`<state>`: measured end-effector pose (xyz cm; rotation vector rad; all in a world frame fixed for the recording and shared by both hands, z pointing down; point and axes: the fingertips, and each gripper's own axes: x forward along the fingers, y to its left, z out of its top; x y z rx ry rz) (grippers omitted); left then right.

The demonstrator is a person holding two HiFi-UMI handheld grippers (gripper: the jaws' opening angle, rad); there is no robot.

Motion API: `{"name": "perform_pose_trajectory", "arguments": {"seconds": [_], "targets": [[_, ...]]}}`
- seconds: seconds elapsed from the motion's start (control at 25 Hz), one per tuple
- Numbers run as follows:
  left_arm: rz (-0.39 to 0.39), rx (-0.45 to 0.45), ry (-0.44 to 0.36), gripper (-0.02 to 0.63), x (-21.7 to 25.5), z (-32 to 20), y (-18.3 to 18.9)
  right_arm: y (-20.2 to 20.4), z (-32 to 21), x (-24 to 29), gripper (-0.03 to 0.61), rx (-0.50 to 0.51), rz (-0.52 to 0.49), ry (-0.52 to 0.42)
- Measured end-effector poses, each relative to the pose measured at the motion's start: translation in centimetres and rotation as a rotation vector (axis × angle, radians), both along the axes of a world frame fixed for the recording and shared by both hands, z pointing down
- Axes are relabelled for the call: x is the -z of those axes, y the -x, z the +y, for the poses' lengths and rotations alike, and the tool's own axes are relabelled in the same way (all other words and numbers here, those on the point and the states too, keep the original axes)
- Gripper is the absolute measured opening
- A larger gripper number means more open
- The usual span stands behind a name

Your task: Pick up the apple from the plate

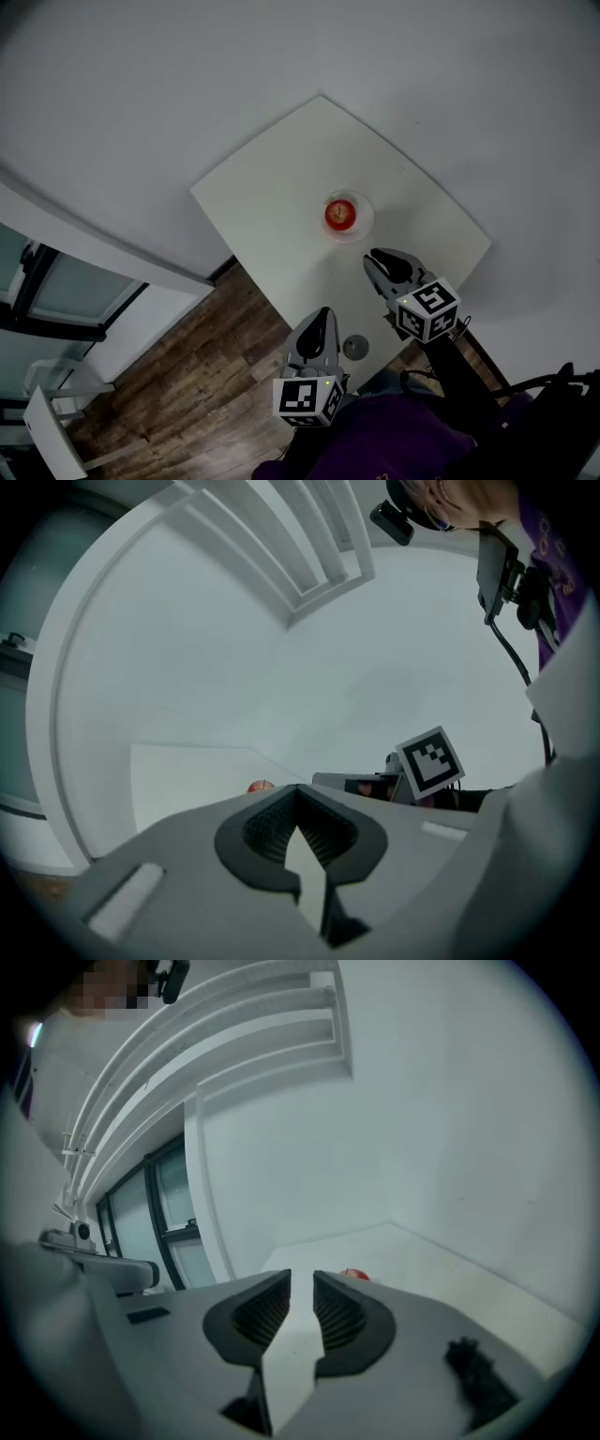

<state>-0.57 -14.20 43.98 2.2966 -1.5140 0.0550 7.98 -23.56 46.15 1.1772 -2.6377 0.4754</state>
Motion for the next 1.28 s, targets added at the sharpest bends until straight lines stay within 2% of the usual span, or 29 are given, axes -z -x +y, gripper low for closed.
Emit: {"name": "perform_pose_trajectory", "arguments": {"seconds": [0.08, 0.24, 0.52, 0.72, 1.0, 1.28], "targets": [[-0.010, 0.034, 0.004, 0.006, -0.2, -0.9, 0.1, 0.3, -1.6, -0.8, 0.083, 0.028, 0.012, 0.012], [-0.006, 0.079, 0.016, 0.006, -1.6, -3.3, -0.2, -0.3, -5.8, -3.2, 0.100, 0.048, 0.045, 0.027], [0.003, 0.079, 0.004, 0.006, -0.7, -3.9, -0.2, 0.7, -7.9, -4.3, 0.177, 0.082, 0.098, 0.052], [0.016, 0.077, 0.003, 0.006, -0.2, -4.5, -0.7, 2.0, -9.2, -5.6, 0.249, 0.155, 0.237, 0.019], [0.011, 0.086, 0.002, 0.006, -0.3, -5.1, -0.8, 3.0, -11.4, -9.1, 0.315, 0.227, 0.418, -0.004], [0.006, 0.103, 0.027, 0.006, -1.4, -5.7, 0.2, 4.0, -13.4, -11.4, 0.341, 0.296, 0.543, -0.017]]}}
